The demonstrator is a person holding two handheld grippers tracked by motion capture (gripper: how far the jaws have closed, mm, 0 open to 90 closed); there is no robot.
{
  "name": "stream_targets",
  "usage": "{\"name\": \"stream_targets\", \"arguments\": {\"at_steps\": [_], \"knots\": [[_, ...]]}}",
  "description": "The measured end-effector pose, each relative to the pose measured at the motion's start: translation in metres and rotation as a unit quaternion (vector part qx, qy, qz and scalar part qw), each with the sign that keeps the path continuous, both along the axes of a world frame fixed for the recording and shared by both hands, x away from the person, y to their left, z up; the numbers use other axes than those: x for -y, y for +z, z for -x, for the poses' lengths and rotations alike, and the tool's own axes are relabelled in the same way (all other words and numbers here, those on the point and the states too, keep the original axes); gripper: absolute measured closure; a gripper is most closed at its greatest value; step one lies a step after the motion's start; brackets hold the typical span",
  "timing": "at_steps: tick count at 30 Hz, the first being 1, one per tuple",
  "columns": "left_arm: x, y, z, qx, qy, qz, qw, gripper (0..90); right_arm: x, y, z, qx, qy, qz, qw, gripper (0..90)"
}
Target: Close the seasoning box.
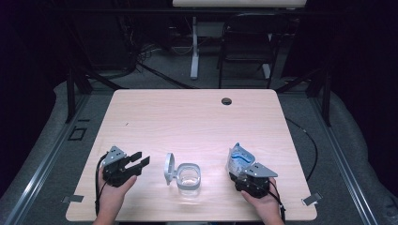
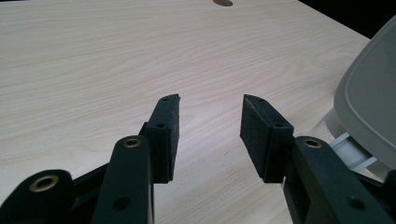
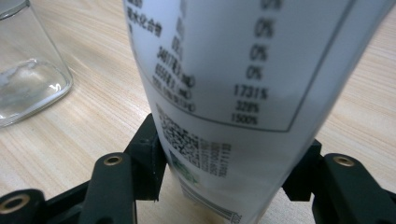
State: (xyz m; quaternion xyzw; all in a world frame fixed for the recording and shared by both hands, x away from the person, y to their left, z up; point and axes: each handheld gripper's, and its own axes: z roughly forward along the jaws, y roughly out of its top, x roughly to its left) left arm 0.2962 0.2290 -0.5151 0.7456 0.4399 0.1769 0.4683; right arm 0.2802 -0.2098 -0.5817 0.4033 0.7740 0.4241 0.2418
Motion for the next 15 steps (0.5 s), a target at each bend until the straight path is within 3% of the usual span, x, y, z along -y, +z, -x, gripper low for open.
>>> {"name": "stream_targets", "arguments": {"at_steps": [15], "knots": [[-0.0007, 0.0002, -0.0001, 0.000, 0.000, -0.001, 1.0000, 57.7, -0.0007, 0.0004, 0.0002, 0.000, -0.001, 0.001, 1.0000, 43.9]]}}
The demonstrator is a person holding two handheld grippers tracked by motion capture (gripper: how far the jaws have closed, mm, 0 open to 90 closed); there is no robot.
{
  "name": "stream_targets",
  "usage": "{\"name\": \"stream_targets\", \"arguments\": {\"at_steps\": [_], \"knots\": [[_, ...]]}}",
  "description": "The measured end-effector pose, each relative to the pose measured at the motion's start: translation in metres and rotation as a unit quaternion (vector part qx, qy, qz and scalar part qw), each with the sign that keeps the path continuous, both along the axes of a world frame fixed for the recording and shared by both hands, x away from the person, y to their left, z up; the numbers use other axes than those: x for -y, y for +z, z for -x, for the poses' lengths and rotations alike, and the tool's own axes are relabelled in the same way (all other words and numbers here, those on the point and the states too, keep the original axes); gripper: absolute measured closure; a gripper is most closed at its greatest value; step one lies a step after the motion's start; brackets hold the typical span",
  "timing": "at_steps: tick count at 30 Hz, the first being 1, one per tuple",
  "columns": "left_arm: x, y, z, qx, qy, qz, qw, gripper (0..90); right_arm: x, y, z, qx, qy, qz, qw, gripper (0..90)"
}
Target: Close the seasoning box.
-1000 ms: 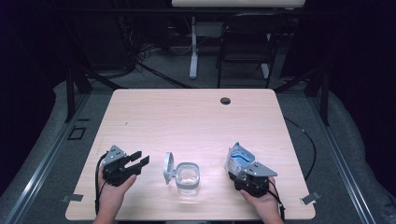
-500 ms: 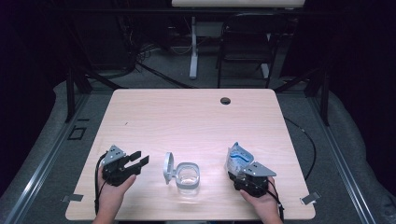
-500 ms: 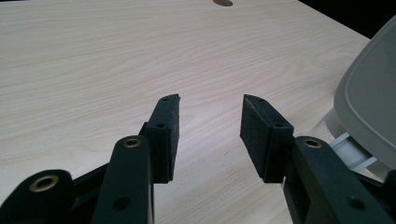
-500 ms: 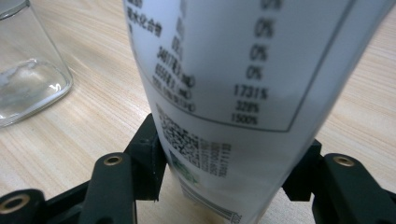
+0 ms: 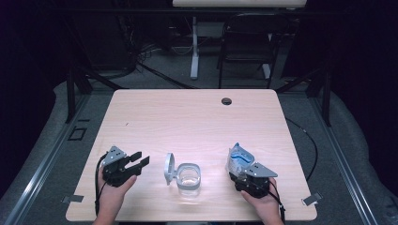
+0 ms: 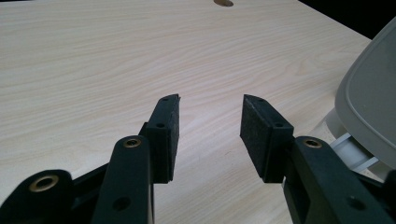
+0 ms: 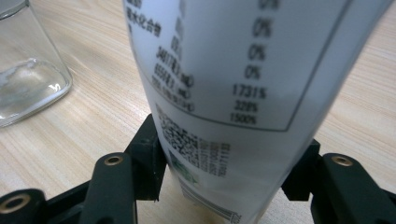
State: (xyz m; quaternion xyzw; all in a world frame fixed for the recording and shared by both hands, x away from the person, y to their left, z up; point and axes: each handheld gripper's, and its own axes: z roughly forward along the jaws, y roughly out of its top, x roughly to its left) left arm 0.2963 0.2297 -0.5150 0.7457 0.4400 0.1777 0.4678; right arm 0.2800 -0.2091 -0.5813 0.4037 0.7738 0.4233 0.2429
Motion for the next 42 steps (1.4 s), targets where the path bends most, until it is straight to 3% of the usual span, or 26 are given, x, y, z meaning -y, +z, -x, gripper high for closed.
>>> {"name": "stream_targets", "arguments": {"at_steps": [11, 12, 27, 42], "knots": [[0.000, 0.000, 0.000, 0.002, 0.000, 0.002, 1.0000, 57.7, -0.001, 0.004, 0.002, 0.003, 0.000, 0.004, 1.0000, 44.3], [0.000, 0.000, 0.000, 0.002, 0.000, 0.002, 1.0000, 57.7, -0.002, 0.006, 0.003, 0.009, 0.000, -0.004, 1.0000, 44.3], [0.000, 0.000, 0.000, 0.000, 0.000, 0.003, 1.0000, 57.7, -0.007, 0.038, 0.009, 0.057, 0.010, 0.023, 0.9981, 44.3], [-0.001, 0.000, 0.000, 0.000, 0.000, 0.003, 1.0000, 57.7, -0.008, 0.050, 0.006, 0.060, 0.011, 0.024, 0.9979, 44.3]]}}
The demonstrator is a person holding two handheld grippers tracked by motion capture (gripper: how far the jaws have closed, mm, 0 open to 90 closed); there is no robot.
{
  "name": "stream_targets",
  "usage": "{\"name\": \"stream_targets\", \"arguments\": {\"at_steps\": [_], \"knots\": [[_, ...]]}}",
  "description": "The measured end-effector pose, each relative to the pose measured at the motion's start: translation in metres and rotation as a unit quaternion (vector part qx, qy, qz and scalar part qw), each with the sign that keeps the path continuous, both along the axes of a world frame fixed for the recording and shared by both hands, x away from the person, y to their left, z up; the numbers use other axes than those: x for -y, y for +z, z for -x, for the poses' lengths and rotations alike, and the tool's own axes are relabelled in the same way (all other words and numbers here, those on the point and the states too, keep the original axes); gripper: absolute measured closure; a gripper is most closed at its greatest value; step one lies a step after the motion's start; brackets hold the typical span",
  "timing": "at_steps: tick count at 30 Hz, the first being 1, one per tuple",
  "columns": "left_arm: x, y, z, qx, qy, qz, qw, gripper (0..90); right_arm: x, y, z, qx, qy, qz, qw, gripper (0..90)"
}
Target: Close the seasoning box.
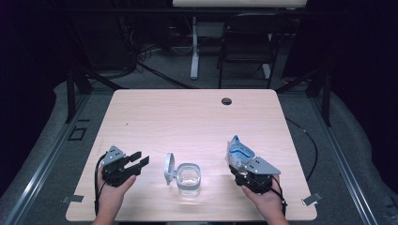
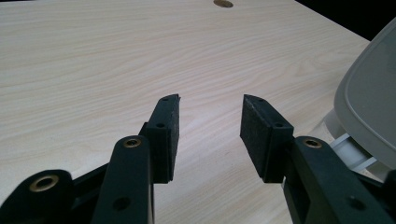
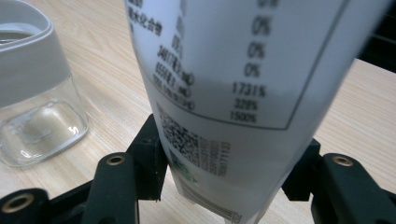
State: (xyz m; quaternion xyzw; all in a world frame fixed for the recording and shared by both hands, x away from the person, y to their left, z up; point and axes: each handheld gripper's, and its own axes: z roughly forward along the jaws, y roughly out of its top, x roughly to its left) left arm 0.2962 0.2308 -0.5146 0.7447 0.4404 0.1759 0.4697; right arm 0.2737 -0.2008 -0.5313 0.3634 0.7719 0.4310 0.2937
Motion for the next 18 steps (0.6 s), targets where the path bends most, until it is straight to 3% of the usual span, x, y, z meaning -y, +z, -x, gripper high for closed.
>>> {"name": "stream_targets", "arguments": {"at_steps": [13, 18], "knots": [[-0.0009, 0.0007, 0.0003, -0.002, -0.001, 0.001, 1.0000, 57.4, -0.0077, 0.0044, -0.0008, 0.003, 0.007, 0.008, 0.9999, 44.3], [0.0003, 0.0007, 0.0006, 0.005, 0.000, 0.001, 1.0000, 55.9, -0.0110, 0.0082, 0.0013, 0.019, 0.007, 0.029, 0.9994, 44.3]]}}
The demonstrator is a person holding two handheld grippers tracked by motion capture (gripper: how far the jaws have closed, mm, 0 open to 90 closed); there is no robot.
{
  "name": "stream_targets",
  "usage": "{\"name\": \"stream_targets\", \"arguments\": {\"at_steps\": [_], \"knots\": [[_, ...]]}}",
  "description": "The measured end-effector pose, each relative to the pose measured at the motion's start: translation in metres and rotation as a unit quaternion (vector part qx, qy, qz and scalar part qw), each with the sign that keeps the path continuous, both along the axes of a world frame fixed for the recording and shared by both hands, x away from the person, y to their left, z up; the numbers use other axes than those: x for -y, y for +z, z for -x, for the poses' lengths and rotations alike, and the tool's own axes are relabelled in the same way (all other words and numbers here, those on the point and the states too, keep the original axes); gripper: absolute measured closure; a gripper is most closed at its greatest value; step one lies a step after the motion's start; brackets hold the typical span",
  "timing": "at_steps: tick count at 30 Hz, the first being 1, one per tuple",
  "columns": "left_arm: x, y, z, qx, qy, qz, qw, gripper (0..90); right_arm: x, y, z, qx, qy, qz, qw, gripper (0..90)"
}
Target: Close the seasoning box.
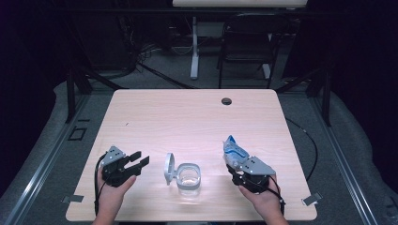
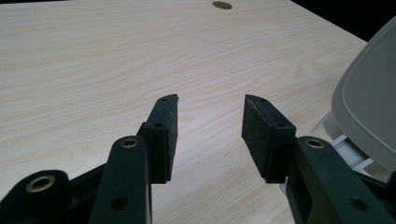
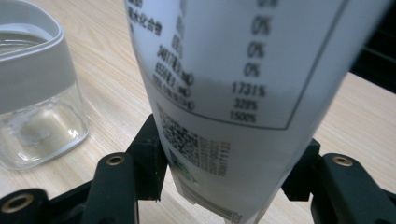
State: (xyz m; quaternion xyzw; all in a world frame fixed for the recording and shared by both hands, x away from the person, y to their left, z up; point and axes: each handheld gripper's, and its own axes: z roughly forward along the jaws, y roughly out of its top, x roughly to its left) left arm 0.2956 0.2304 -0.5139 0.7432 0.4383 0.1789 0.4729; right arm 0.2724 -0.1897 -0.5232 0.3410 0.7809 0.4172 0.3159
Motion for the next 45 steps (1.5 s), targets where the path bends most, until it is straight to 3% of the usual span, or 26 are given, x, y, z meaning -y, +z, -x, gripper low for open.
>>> {"name": "stream_targets", "arguments": {"at_steps": [6, 11, 17, 21, 23, 32, 34, 45], "knots": [[0.001, 0.001, 0.000, 0.002, 0.001, 0.001, 1.0000, 53.3, 0.000, 0.004, 0.001, 0.006, 0.002, 0.012, 0.9999, 44.3], [0.001, -0.001, -0.001, 0.006, 0.000, -0.019, 0.9998, 47.4, 0.002, 0.007, 0.002, 0.009, 0.001, 0.018, 0.9998, 44.3], [0.003, -0.002, -0.001, 0.018, 0.002, -0.036, 0.9992, 46.5, 0.004, 0.010, 0.003, 0.016, -0.003, 0.025, 0.9996, 44.3], [0.003, -0.002, -0.002, 0.011, 0.011, -0.049, 0.9987, 46.5, 0.005, 0.012, 0.002, 0.020, -0.004, 0.026, 0.9995, 44.3], [0.002, -0.003, -0.002, 0.015, 0.014, -0.046, 0.9987, 45.9, 0.005, 0.014, 0.002, 0.020, -0.003, 0.029, 0.9994, 44.3], [0.002, -0.004, -0.003, -0.014, 0.018, -0.057, 0.9981, 46.9, 0.002, 0.017, 0.003, 0.028, 0.000, 0.042, 0.9987, 44.3], [0.003, -0.004, -0.003, -0.005, 0.024, -0.071, 0.9972, 44.3, 0.001, 0.018, 0.003, 0.030, 0.001, 0.044, 0.9986, 44.3], [0.002, -0.006, -0.004, 0.016, 0.025, -0.074, 0.9968, 38.5, -0.005, 0.022, 0.004, 0.044, 0.008, 0.065, 0.9969, 44.3]]}}
